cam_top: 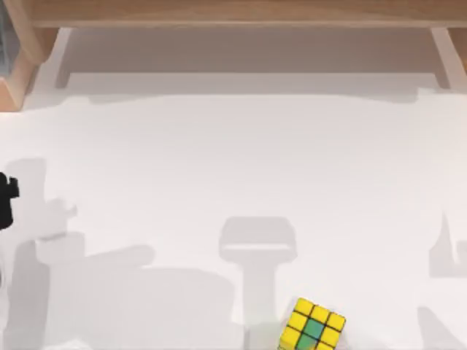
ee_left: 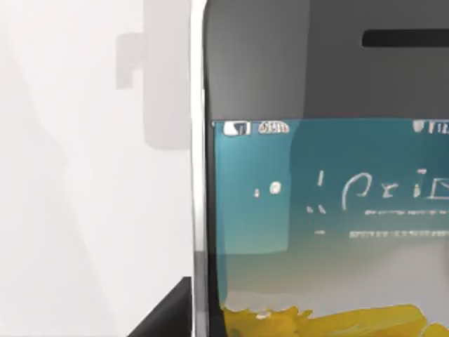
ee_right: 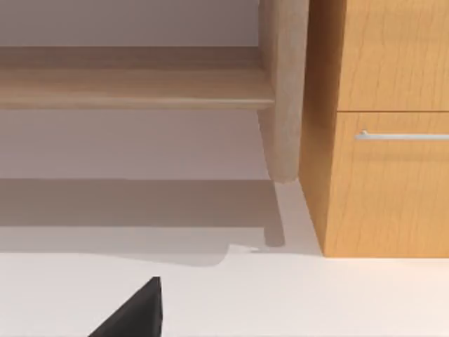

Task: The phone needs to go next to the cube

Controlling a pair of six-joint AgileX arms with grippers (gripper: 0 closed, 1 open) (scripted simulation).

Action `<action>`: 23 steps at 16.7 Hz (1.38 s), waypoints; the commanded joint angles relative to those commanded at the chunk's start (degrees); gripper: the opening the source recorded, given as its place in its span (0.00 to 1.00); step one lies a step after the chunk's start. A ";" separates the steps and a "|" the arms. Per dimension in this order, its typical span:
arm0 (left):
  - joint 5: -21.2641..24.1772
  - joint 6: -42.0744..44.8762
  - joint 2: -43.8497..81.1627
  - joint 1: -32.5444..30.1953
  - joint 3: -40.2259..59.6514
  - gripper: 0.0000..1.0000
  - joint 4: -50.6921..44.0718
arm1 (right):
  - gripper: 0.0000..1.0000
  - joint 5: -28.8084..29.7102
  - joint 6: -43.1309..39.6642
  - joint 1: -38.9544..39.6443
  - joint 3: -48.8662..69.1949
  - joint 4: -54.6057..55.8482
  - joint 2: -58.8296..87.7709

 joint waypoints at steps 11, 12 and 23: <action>-0.33 -32.05 9.30 -40.40 12.03 0.00 -7.11 | 1.00 0.00 0.00 0.00 0.00 0.00 0.00; -0.43 -33.93 10.06 -43.29 12.47 0.00 -7.69 | 1.00 0.00 0.00 0.00 0.00 0.00 0.00; -2.23 -41.81 15.65 -58.46 12.84 0.00 -11.62 | 1.00 0.00 0.00 0.00 0.00 0.00 0.00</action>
